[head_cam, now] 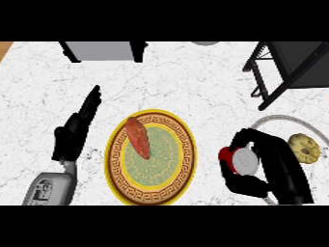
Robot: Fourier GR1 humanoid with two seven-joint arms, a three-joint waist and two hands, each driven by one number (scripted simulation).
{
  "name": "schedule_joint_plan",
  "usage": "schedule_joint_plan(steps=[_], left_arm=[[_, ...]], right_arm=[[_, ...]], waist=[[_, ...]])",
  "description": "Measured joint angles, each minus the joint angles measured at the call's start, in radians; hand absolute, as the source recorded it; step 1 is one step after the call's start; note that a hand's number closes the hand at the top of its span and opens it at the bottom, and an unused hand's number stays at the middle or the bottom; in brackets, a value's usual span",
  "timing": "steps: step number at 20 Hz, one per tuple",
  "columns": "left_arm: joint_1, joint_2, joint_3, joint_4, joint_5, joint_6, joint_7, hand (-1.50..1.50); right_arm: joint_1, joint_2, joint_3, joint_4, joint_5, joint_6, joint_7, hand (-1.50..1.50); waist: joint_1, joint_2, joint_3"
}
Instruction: Pick the can from the placemat and place it in the tiered shelf
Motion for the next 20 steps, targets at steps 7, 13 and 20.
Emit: schedule_joint_plan(steps=[7, 13, 20], left_arm=[[0.018, 0.003, -0.001, -0.013, 0.001, -0.007, -0.010, 0.00], [0.012, 0.002, -0.001, -0.020, -0.004, -0.006, 0.002, 0.00], [0.004, 0.008, 0.011, -0.002, 0.008, -0.019, -0.009, 0.00]], right_arm=[[-0.041, 0.007, 0.023, -0.288, -0.005, 0.016, 0.214, 1.50], [-0.209, -0.028, -0.078, -0.345, 0.027, 0.070, 0.355, 1.50], [-0.449, -0.123, -0.245, -0.337, 0.027, 0.125, 0.458, 1.50]], waist=[[0.001, 0.000, 0.000], [0.004, 0.001, -0.001], [0.005, 0.002, -0.001]])
